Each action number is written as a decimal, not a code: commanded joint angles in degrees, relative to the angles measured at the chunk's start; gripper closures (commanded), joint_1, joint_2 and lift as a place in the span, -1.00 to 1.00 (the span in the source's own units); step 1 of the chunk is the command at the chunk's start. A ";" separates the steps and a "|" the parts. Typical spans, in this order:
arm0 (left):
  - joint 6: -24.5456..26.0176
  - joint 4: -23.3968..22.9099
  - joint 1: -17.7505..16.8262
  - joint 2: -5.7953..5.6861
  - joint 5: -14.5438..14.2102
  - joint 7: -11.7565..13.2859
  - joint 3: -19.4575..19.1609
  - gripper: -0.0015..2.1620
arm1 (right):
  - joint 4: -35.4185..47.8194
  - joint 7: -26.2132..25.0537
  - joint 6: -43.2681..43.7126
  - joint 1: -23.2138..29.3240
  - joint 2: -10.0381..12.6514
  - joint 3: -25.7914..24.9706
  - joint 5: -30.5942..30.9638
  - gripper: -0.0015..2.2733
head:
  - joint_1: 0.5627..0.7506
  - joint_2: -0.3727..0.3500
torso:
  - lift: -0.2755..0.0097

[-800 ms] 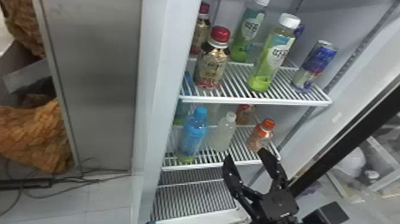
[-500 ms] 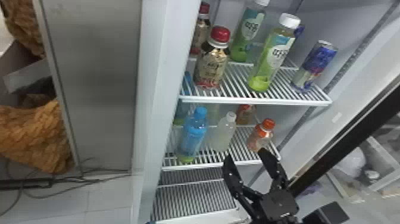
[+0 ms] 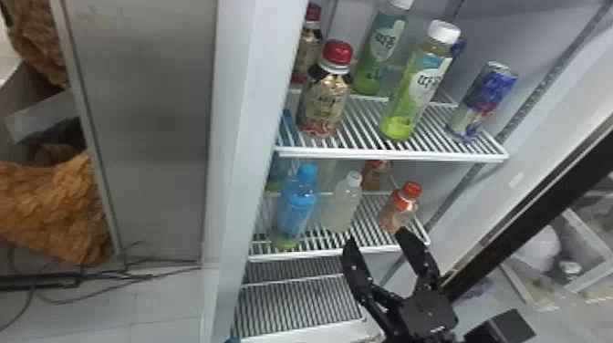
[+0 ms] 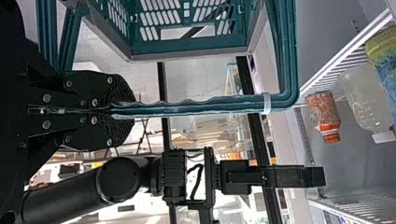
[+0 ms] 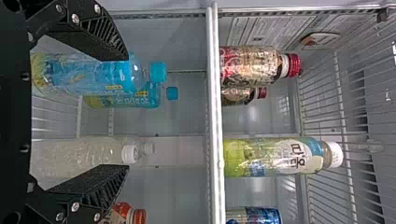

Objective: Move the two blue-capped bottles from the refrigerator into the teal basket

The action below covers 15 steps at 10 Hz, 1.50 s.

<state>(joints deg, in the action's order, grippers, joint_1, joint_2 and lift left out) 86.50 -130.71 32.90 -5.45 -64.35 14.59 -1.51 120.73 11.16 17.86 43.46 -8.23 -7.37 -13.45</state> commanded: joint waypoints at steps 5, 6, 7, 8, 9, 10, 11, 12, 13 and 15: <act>-0.44 0.00 0.14 0.09 -0.16 0.00 0.02 0.09 | 0.00 0.09 0.00 -0.01 -0.04 -0.02 0.09 -0.83 | 0.41 -0.94 | -0.25; -0.44 0.00 0.14 0.09 -0.16 0.00 0.02 0.09 | -0.14 0.09 0.00 -0.15 -0.12 0.07 0.09 -0.83 | 0.41 -0.94 | -0.25; -0.44 0.00 0.14 0.09 -0.16 0.00 0.02 0.09 | -0.99 0.26 0.00 -0.99 -0.48 0.51 0.00 -0.83 | 0.41 -0.94 | -0.25; -0.44 0.00 0.14 0.00 -0.16 0.00 0.10 0.09 | -1.83 0.44 0.14 -1.98 -0.91 1.30 0.00 -0.83 | 0.41 -0.94 | -0.25; -0.44 0.00 0.00 0.00 -0.16 0.00 0.19 0.09 | -2.82 0.44 0.00 -2.96 -1.44 2.18 0.00 -0.83 | 0.41 -0.94 | -0.25; -0.30 0.00 0.00 -0.09 -0.25 0.00 0.28 0.09 | -3.94 0.44 0.00 -3.95 -1.88 2.97 -0.09 -0.83 | 0.41 -0.94 | -0.25; -0.44 0.00 0.00 -0.17 -0.51 0.00 0.28 0.09 | -5.35 0.44 0.00 -5.07 -2.06 3.41 -0.09 -0.83 | 0.41 -0.94 | -0.25; -0.44 0.00 -0.14 -0.17 -0.60 0.00 0.46 0.09 | -6.61 0.44 0.00 -6.05 -2.41 4.03 -0.09 -0.83 | 0.41 -0.94 | -0.25; -0.44 0.00 -0.14 -0.26 -0.60 0.00 0.54 0.09 | -8.02 0.44 0.00 -7.32 -2.67 4.55 -0.09 -0.83 | 0.41 -0.94 | -0.25; -0.44 0.14 -0.28 -0.26 -0.60 0.00 0.54 0.09 | -9.85 0.44 0.00 -8.87 -2.94 5.17 0.09 -0.83 | 0.41 -0.94 | -0.25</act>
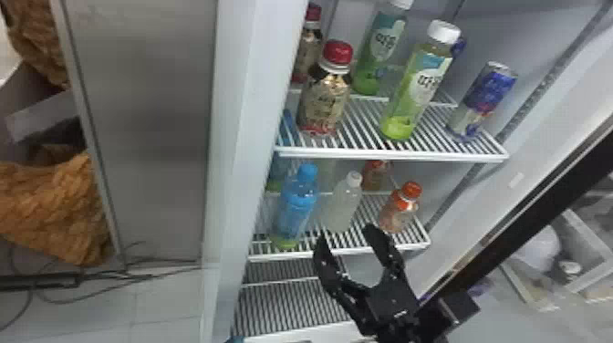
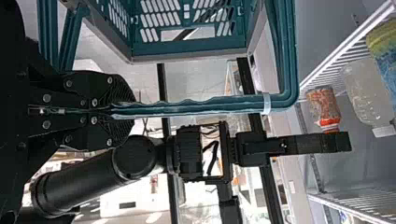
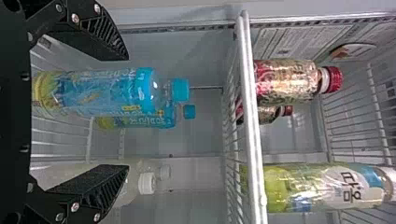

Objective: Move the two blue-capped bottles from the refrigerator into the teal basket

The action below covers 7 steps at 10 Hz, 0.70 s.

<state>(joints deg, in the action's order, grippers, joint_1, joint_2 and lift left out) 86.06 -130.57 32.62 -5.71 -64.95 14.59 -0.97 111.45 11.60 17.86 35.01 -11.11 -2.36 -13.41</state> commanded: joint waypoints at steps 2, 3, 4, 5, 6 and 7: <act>0.00 0.85 -0.14 0.00 -0.35 0.00 0.18 0.08 | -2.82 0.00 0.00 -2.81 -0.32 0.96 0.67 -0.83 | 0.41 -0.94 | -0.25; 0.00 0.85 -0.28 0.00 -0.35 0.00 0.27 0.08 | -3.80 0.00 0.00 -3.65 -0.32 0.96 0.93 -0.83 | 0.41 -0.94 | -0.25; 0.00 0.99 -0.14 0.00 -0.35 0.00 0.18 0.08 | -4.93 0.18 0.00 -4.64 -0.32 0.96 1.37 -0.83 | 0.41 -0.94 | -0.25; 0.00 0.99 -0.14 0.00 -0.53 0.09 0.27 0.08 | -6.33 0.44 0.00 -5.76 -0.41 1.31 1.37 -0.83 | 0.41 -0.94 | -0.25; 0.00 0.99 -0.28 0.00 -0.62 0.18 0.27 0.08 | -7.60 0.44 0.00 -7.17 -0.67 2.01 1.28 -0.83 | 0.41 -0.94 | -0.25; 0.00 0.99 -0.28 0.09 -0.62 0.18 0.27 0.08 | -8.58 0.44 0.00 -8.29 -1.02 2.80 1.11 -0.83 | 0.41 -0.94 | -0.25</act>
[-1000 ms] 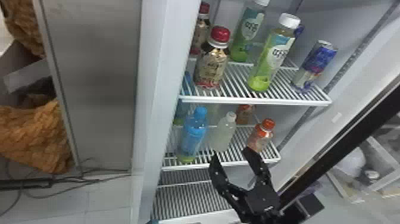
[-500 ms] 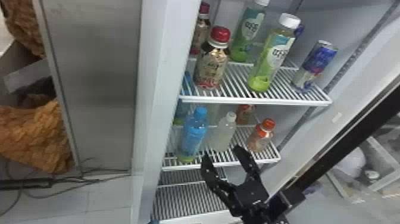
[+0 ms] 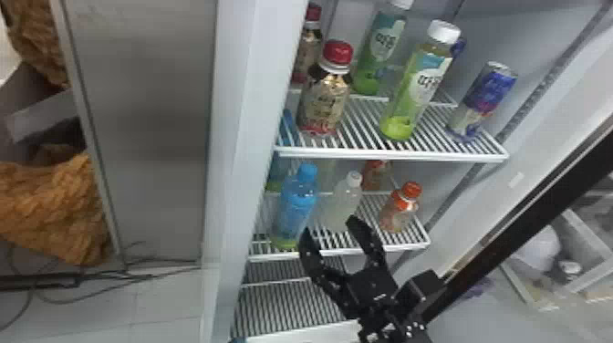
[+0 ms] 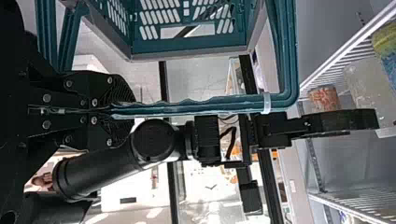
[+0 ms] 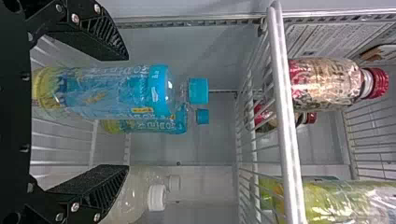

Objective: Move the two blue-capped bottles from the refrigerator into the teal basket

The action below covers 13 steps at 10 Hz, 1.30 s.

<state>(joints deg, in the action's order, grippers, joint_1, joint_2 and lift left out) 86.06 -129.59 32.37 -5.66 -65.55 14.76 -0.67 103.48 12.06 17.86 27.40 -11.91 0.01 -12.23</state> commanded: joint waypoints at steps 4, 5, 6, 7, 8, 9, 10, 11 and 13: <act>0.00 0.00 -0.02 0.04 -0.01 0.01 -0.03 0.08 | -3.42 0.07 0.00 -3.92 -1.10 2.72 -0.60 -0.83 | 0.41 -0.94 | -0.25; 0.00 0.00 -0.02 0.04 -0.01 0.01 -0.03 0.08 | -4.55 -0.02 0.00 -5.04 -1.18 3.16 -0.51 -0.83 | 0.41 -0.94 | -0.25; 0.00 0.14 -0.02 0.04 -0.01 0.01 0.06 0.08 | -4.97 -0.02 0.00 -5.61 -1.27 3.51 -0.34 -0.83 | 0.41 -0.94 | -0.25; -0.14 0.14 -0.02 0.04 -0.01 0.01 -0.03 0.08 | -5.81 -0.02 0.00 -6.59 -1.45 3.95 -0.34 -0.83 | 0.41 -0.94 | -0.25; -0.14 0.14 0.12 0.04 -0.01 0.09 -0.03 0.08 | -6.52 -0.02 0.00 -7.58 -1.62 4.30 -0.34 -0.83 | 0.41 -0.94 | -0.25; -0.28 0.14 0.12 0.04 -0.10 0.09 -0.12 0.08 | -7.36 -0.02 0.00 -8.56 -1.71 4.65 -0.34 -0.83 | 0.41 -0.94 | -0.25; -0.42 0.14 0.12 0.04 -0.10 0.09 -0.12 0.08 | -8.20 -0.11 0.00 -9.83 -1.89 5.18 -0.34 -0.83 | 0.41 -0.94 | -0.25; -0.42 0.14 0.12 0.04 -0.10 0.09 -0.12 0.08 | -9.33 -0.19 0.00 -11.09 -2.06 5.88 -0.51 -0.83 | 0.41 -0.94 | -0.25; -0.56 0.14 -0.02 0.04 -0.10 0.09 -0.03 0.08 | -11.02 -0.28 0.14 -13.34 -2.33 7.38 -0.78 -0.83 | 0.41 -0.94 | -0.25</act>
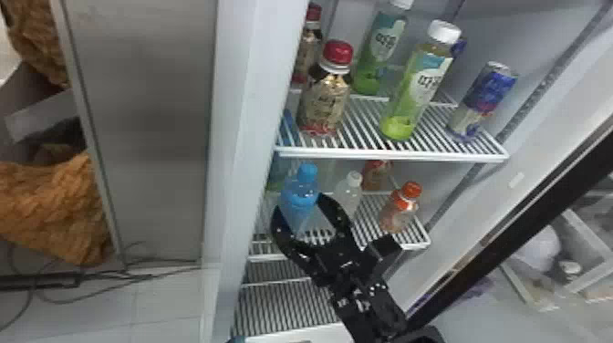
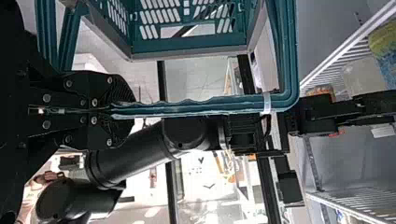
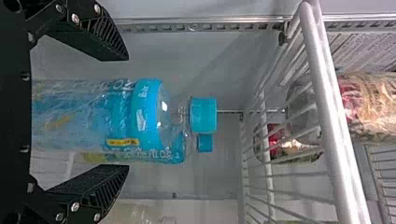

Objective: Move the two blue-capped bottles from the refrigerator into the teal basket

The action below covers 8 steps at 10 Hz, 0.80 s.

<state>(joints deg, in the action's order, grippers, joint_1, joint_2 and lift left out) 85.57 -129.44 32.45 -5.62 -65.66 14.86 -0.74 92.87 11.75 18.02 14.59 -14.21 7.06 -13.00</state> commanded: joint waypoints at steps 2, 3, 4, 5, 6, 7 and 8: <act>-0.08 0.14 -0.25 0.00 0.00 0.00 0.21 0.08 | -2.52 -0.59 0.83 -3.21 -0.29 1.38 0.00 -0.81 | 0.41 -0.94 | -0.25; -0.08 0.28 -0.39 -0.09 -0.08 0.00 0.30 0.08 | -3.22 -0.85 0.83 -4.19 -0.47 1.99 0.00 -0.79 | 0.41 -0.94 | -0.25; -0.22 0.28 -0.39 -0.18 -0.08 0.00 0.39 0.08 | -3.22 -0.85 0.69 -4.75 -0.64 2.52 0.17 -0.74 | 0.41 -0.94 | -0.25; -0.36 0.42 -0.39 -0.27 -0.17 0.00 0.39 0.08 | -3.08 -0.85 0.55 -4.75 -0.73 2.52 0.35 -0.59 | 0.41 -0.94 | -0.25; -0.36 0.42 -0.39 -0.27 -0.26 0.00 0.39 0.08 | -2.66 -0.94 0.55 -4.33 -0.73 2.52 0.43 -0.48 | 0.41 -0.94 | -0.25; -0.64 0.42 -0.39 -0.27 -0.26 0.09 0.48 0.08 | -2.10 -1.03 0.55 -3.77 -0.73 2.34 0.43 -0.50 | 0.41 -0.94 | -0.25; -0.78 0.56 -0.39 -0.27 -0.35 0.09 0.48 0.08 | -1.40 -1.03 0.55 -3.21 -0.73 1.99 0.52 -0.50 | 0.41 -0.94 | -0.25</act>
<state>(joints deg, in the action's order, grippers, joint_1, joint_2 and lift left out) 84.94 -128.92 32.06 -5.89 -65.96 14.96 -0.28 91.11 10.71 18.56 11.04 -14.94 9.24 -12.52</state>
